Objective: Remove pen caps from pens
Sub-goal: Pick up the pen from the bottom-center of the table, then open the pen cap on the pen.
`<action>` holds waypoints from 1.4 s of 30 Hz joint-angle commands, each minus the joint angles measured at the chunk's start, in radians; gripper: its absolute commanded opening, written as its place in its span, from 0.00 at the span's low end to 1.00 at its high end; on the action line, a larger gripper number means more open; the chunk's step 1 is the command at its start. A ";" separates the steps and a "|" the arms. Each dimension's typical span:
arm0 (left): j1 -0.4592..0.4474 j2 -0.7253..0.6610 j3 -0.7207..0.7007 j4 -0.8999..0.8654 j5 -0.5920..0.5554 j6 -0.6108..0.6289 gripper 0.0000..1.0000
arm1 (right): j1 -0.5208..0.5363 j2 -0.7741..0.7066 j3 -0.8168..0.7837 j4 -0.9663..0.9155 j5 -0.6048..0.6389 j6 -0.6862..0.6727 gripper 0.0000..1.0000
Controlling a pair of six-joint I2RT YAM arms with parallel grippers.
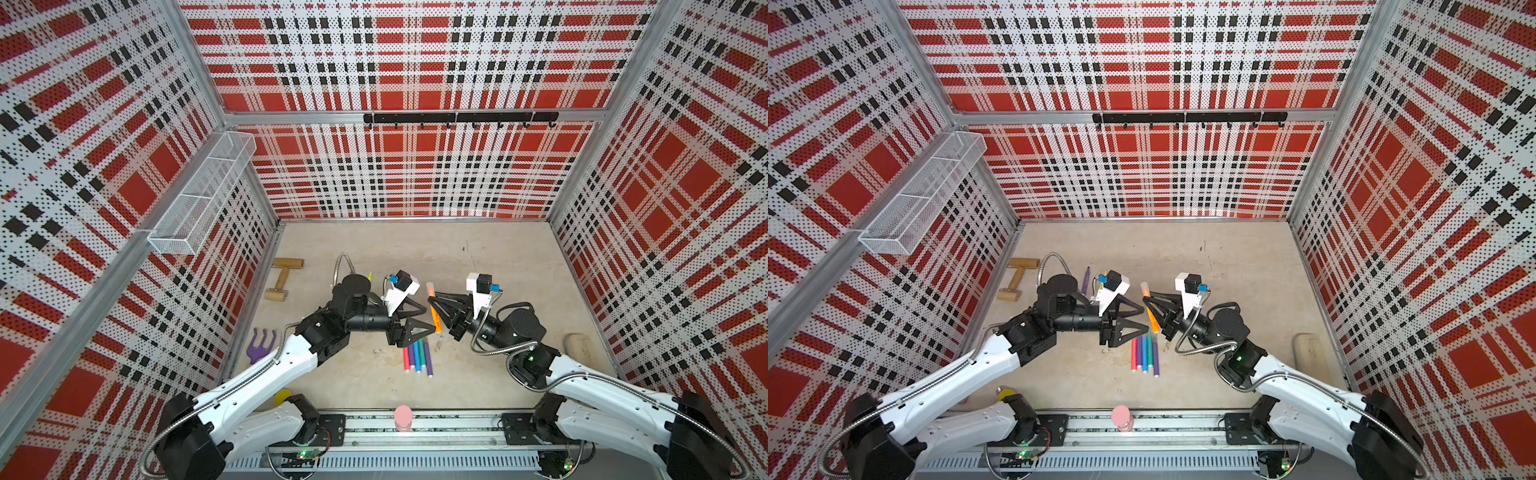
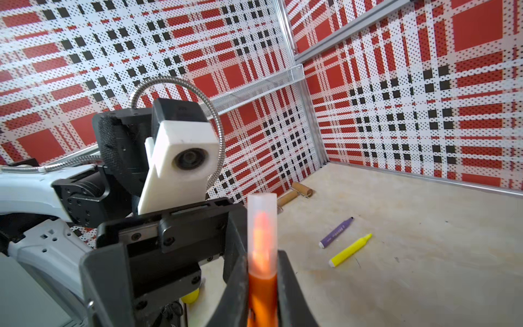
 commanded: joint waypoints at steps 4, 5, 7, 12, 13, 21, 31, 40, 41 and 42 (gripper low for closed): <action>-0.006 -0.030 -0.016 0.052 -0.076 0.037 0.68 | -0.006 0.029 -0.031 0.299 -0.035 0.071 0.02; -0.006 -0.027 -0.016 0.052 -0.079 0.037 0.68 | -0.007 0.035 -0.040 0.330 -0.035 0.107 0.03; -0.006 -0.021 -0.015 0.065 -0.066 0.035 0.67 | -0.006 0.051 -0.051 0.374 -0.038 0.128 0.03; -0.011 -0.002 -0.015 0.090 -0.025 0.016 0.64 | -0.007 0.108 -0.083 0.503 -0.028 0.173 0.03; -0.014 0.001 -0.016 0.095 -0.023 0.014 0.64 | -0.008 0.125 -0.085 0.537 -0.029 0.185 0.03; -0.015 0.012 -0.012 0.098 -0.026 -0.008 0.56 | -0.009 0.232 -0.076 0.695 -0.037 0.253 0.02; -0.014 0.052 -0.002 0.094 -0.009 -0.035 0.39 | -0.011 0.289 -0.071 0.758 -0.035 0.293 0.02; -0.006 0.011 -0.012 0.092 -0.043 -0.036 0.05 | -0.013 0.282 -0.089 0.720 -0.011 0.267 0.07; -0.006 0.003 -0.014 0.091 -0.050 -0.038 0.03 | -0.012 0.264 -0.092 0.688 0.001 0.251 0.11; -0.005 -0.004 -0.017 0.091 -0.058 -0.034 0.00 | -0.012 0.242 -0.093 0.648 0.015 0.230 0.17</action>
